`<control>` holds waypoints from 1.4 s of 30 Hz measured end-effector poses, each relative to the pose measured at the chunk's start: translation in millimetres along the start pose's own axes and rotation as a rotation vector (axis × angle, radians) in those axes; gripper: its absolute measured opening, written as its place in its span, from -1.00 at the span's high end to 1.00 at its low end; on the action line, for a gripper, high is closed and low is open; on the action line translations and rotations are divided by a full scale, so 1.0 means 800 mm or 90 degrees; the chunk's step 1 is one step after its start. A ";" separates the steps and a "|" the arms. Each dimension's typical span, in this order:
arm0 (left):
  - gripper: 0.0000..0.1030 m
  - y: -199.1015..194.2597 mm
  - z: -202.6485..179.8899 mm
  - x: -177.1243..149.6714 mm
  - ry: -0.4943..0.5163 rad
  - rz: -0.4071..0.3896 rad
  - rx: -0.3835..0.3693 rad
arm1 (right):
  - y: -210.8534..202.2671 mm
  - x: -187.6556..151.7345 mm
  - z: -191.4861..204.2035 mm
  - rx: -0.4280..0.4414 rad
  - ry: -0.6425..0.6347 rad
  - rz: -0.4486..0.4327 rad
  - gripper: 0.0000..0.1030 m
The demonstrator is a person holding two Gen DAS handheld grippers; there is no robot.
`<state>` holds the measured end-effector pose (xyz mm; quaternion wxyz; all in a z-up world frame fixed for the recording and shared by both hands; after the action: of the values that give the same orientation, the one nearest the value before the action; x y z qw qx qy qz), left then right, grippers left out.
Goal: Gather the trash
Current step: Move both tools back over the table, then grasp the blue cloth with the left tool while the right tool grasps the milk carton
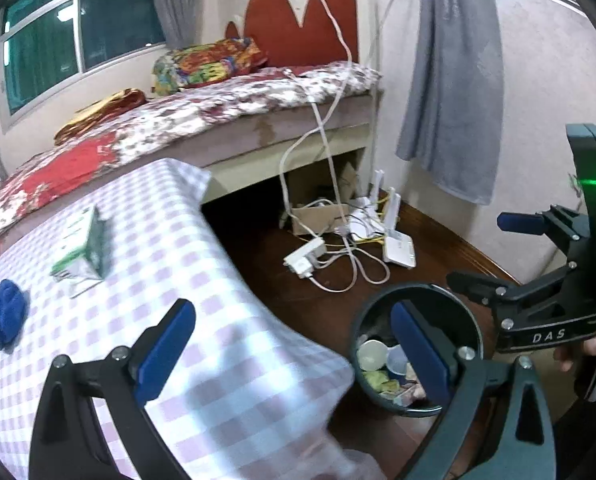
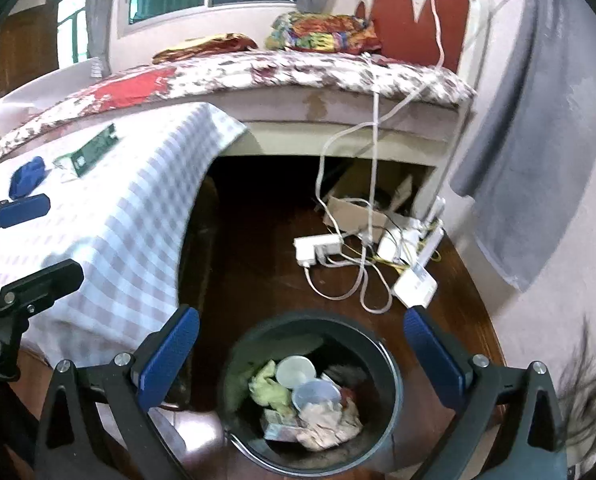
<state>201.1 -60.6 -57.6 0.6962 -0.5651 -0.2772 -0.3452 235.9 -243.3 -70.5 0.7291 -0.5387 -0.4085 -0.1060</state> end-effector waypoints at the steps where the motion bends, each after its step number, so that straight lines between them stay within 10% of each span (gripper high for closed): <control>1: -0.92 -0.001 0.006 -0.001 -0.002 -0.001 0.005 | 0.003 0.003 0.007 0.005 -0.005 0.000 -1.00; 42: -0.96 0.028 0.388 -0.082 -0.226 0.060 0.232 | 0.143 0.163 0.329 0.177 -0.166 0.007 -1.00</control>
<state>180.1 256.8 -57.4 0.7423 -0.4940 -0.4263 -0.1521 260.9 69.2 -35.3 0.7381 -0.4443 -0.5071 0.0259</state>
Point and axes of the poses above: each gripper's, at about its wrist camera, not at the fingertips, and y roughly the way its jaws point, z to its left, x to its top, the point moved 7 cm from there along y, roughly the way its jaws point, and after that the axes turned 14 degrees about x, right-handed, at the moved point
